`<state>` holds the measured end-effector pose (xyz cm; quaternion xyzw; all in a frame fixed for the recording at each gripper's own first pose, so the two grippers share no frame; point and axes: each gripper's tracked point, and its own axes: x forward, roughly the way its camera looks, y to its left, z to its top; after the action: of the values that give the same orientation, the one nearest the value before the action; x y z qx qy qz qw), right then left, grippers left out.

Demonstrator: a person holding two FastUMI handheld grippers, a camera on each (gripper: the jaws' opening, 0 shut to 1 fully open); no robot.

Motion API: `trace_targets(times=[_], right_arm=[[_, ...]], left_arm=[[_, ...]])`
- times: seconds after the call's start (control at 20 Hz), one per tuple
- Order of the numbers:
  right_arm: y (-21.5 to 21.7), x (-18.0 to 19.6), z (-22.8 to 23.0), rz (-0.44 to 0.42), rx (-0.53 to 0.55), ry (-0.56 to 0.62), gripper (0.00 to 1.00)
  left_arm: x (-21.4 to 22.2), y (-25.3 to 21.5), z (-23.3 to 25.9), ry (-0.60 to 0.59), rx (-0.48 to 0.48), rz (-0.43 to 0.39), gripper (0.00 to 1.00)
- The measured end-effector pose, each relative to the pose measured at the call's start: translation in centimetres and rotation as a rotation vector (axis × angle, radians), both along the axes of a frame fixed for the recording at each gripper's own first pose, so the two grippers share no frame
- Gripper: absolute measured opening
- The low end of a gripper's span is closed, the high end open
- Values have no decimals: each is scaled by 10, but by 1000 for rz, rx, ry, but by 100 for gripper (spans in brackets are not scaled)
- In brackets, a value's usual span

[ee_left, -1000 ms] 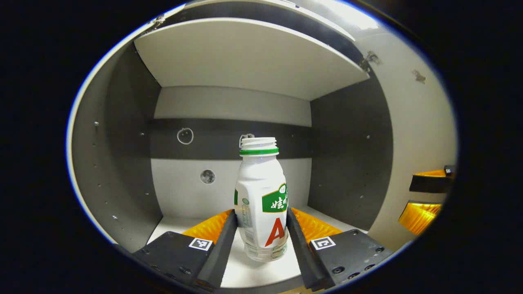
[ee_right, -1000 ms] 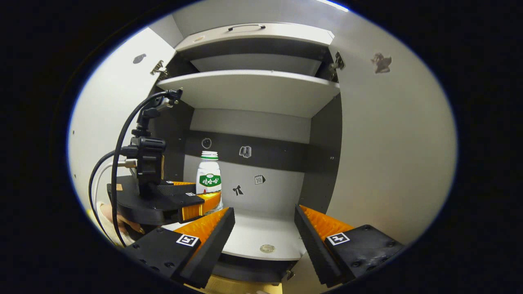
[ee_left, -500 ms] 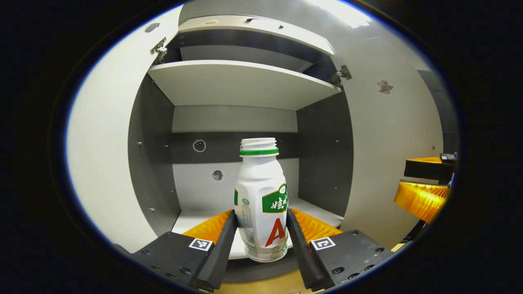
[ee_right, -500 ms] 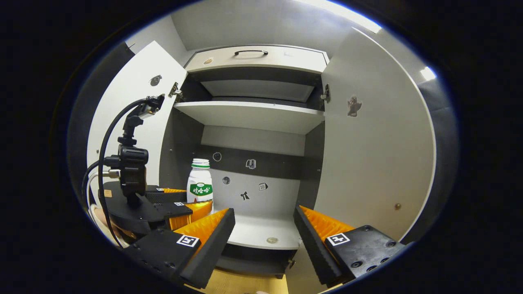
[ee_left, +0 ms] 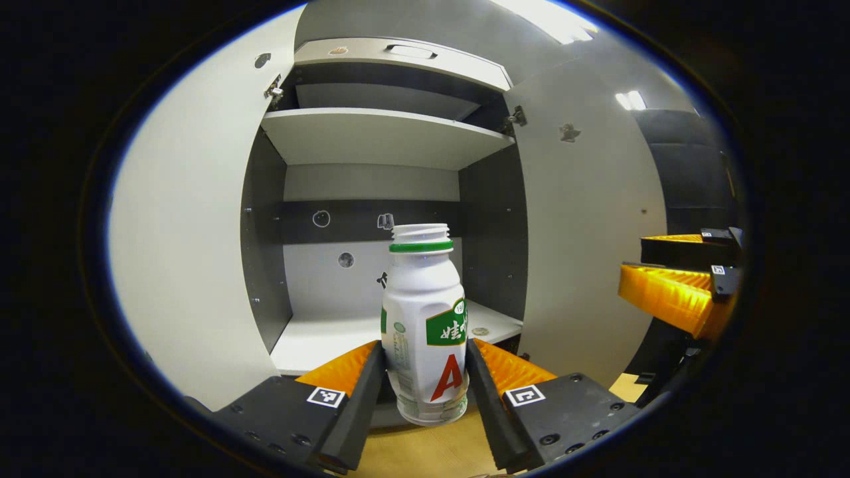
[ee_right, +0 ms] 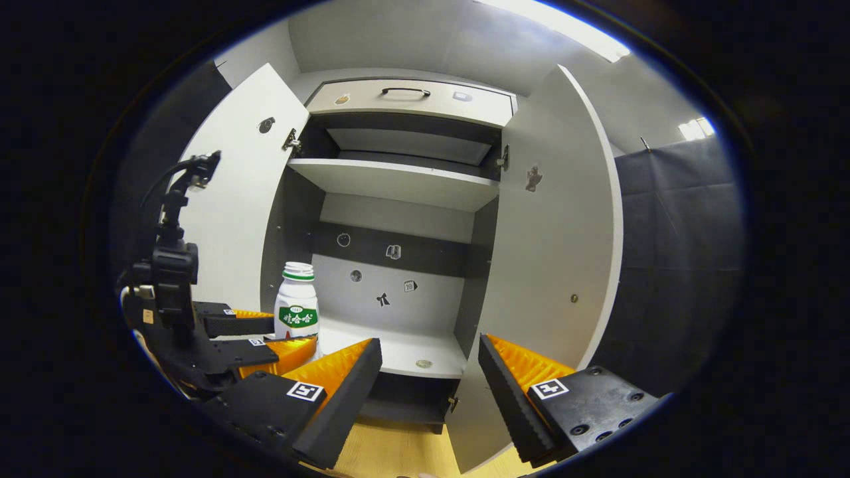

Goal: Grasp the bottle in the cabinet with the left hand and place it on the coaster, then close the right door with the right hand and the left door with the left hand.

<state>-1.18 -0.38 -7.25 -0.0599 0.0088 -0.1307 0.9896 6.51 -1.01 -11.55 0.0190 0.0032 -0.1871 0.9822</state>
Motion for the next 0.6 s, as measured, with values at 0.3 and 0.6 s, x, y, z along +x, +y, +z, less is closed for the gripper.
trace_targets(times=[0.3,0.6], right_arm=[[-18,-27,-24,74,37,-8,97],[-32,-66,-68,109,-10,-17,97]], left_arm=[[-68,-18,-55,-3,20,71,73],[-130,-43,-150,41,-26,115,73]])
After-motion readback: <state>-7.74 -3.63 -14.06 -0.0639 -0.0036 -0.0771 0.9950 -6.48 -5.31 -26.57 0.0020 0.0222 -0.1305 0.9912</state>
